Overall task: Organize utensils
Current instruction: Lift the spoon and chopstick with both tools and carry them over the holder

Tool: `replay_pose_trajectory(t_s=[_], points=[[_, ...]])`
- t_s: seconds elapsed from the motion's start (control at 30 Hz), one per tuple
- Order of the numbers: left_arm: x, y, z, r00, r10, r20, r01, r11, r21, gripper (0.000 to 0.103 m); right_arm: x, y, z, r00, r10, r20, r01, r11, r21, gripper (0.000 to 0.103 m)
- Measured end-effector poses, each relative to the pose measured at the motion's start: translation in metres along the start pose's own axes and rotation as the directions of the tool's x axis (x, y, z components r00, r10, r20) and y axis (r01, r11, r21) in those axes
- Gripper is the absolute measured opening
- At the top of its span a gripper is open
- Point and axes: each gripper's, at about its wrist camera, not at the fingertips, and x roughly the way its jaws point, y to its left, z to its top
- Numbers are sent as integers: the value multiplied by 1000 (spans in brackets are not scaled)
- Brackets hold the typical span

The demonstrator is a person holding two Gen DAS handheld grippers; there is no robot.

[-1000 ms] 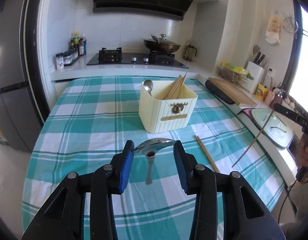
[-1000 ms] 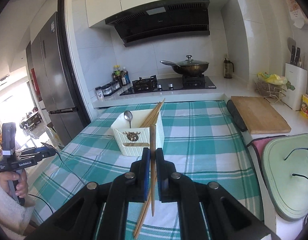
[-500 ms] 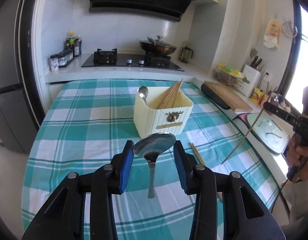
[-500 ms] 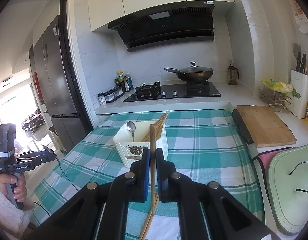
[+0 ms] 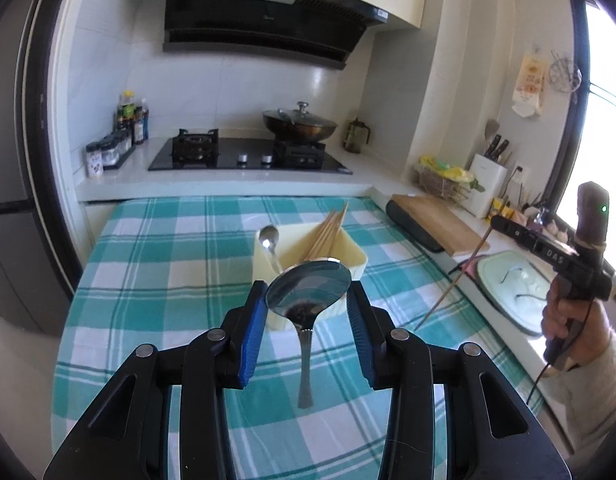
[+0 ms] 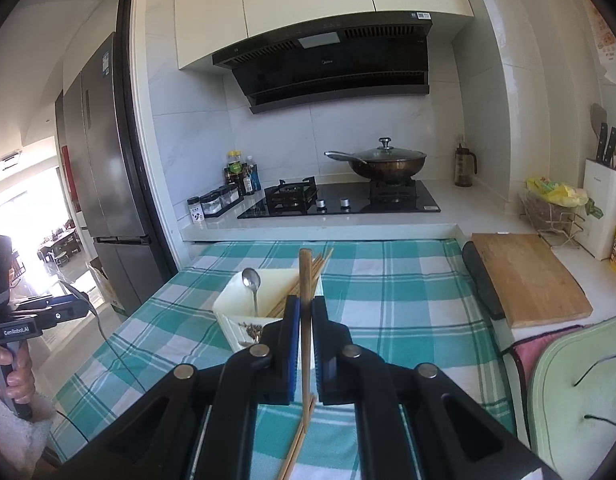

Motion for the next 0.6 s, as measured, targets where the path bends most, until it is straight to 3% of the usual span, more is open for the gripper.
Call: replay_pose_trajectory(t_s=[0.2, 0.33, 0.4, 0.5, 0.6], points=[[15, 3, 79, 989, 26, 143, -22, 999, -29, 41, 17, 7, 59, 992, 4, 128, -2, 1000, -21, 6], [52, 6, 104, 976, 81, 203, -72, 996, -53, 40, 46, 16, 91, 980, 17, 198, -11, 999, -30, 6], [81, 10, 107, 979, 97, 177, -86, 994, -66, 40, 70, 20, 95, 983, 22, 183, -16, 999, -35, 6], [125, 17, 97, 991, 107, 80, -99, 991, -95, 40, 121, 21, 86, 996, 43, 72, -42, 999, -26, 6], [165, 24, 80, 994, 109, -29, -112, 987, -113, 40, 168, 22, 66, 997, 54, -55, -55, 998, -16, 6]])
